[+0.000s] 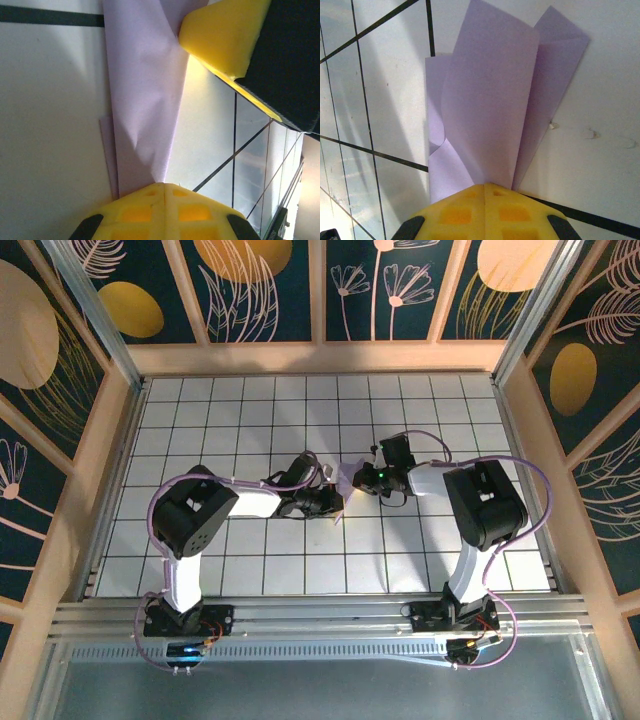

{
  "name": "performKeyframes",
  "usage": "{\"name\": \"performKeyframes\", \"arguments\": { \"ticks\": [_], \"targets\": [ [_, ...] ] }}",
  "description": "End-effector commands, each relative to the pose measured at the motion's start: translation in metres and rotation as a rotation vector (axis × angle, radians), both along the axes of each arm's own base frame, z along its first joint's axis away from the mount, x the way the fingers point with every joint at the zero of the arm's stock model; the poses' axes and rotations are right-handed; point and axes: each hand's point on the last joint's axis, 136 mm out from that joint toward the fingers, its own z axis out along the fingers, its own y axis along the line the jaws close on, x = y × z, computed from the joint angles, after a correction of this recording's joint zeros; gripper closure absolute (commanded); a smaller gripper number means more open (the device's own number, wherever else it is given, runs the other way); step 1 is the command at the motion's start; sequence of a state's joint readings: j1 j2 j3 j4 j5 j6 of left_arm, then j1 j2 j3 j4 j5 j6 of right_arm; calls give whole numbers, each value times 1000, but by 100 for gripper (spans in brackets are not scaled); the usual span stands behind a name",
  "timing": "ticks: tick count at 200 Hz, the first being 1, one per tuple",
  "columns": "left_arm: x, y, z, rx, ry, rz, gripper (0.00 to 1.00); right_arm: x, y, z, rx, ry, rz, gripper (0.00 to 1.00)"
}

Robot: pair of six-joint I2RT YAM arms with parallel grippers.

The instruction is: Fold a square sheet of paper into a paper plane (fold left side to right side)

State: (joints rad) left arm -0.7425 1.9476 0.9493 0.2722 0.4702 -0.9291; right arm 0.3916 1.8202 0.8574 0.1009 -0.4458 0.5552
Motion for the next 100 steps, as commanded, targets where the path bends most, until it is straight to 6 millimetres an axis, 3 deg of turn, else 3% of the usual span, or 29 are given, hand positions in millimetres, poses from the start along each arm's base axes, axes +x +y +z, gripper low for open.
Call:
{"name": "performKeyframes", "arguments": {
  "ticks": [1,34,43,73,100],
  "targets": [
    [-5,-1,-10,16,53,-5,100,-32,-27,-37,-136,155,-23,100],
    [-13,2,-20,50,78,-16,100,-32,-26,-36,-136,155,-20,100],
    [-6,-4,-12,38,59,-17,100,-32,-26,-36,-136,154,-20,100],
    [-8,-1,-20,115,64,-22,100,-29,-25,-33,-134,145,-19,100],
    [-10,6,-31,218,67,-25,100,-17,-15,-11,-73,70,0,100]
  ]
}}
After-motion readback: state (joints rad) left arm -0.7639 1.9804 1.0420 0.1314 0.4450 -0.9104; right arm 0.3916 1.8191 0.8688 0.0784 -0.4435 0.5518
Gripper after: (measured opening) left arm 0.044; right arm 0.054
